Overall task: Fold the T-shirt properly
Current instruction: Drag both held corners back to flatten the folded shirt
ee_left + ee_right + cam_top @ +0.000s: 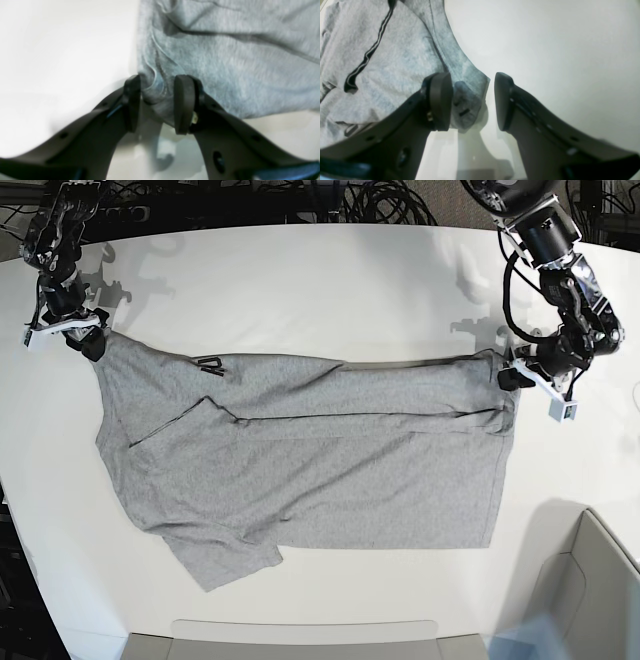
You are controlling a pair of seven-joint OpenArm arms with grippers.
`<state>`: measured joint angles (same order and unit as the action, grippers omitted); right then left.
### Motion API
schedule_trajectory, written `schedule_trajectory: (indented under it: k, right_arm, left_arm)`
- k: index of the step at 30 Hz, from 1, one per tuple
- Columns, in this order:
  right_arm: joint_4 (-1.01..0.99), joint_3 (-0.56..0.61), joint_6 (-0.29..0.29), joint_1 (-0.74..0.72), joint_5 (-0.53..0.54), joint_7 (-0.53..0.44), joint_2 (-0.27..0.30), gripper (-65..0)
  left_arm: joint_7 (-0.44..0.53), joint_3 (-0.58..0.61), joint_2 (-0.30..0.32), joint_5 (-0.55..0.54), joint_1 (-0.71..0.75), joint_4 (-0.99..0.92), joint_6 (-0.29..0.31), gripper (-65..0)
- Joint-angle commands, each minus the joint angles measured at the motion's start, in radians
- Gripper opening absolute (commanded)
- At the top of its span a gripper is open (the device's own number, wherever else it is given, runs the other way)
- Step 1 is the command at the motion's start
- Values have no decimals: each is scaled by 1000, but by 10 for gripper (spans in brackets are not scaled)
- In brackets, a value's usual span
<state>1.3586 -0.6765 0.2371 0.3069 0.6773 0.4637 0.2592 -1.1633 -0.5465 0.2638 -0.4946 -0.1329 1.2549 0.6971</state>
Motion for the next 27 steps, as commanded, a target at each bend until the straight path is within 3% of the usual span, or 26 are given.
schedule_trajectory:
  k: [1,4,8,9,12,20,27]
  right_arm:
    - [14,-2,11,-19,-21,-10,13,-372]
    - [14,-1,11,-36,-113,-10,10,-433]
    - [17,5,11,-47,-187,-9,9,-609]
    - [17,4,11,-47,-195,-9,9,-650]
    - [20,8,21,-22,-195,10,19,-650]
    - [40,-164,227,-22,-198,128,19,-650]
    - [40,-216,287,5,-198,151,39,-650]
  left_arm:
    - [-20,27,-1,15,0,3,1,-416]
    - [-20,59,-5,15,3,3,1,-447]
    - [-20,53,-4,15,19,4,1,-630]
    - [-22,53,1,15,28,7,1,-650]
    - [-28,52,2,15,46,10,1,-650]
    - [-34,-99,1,15,166,142,1,-650]
    - [-34,-105,2,15,284,259,1,-650]
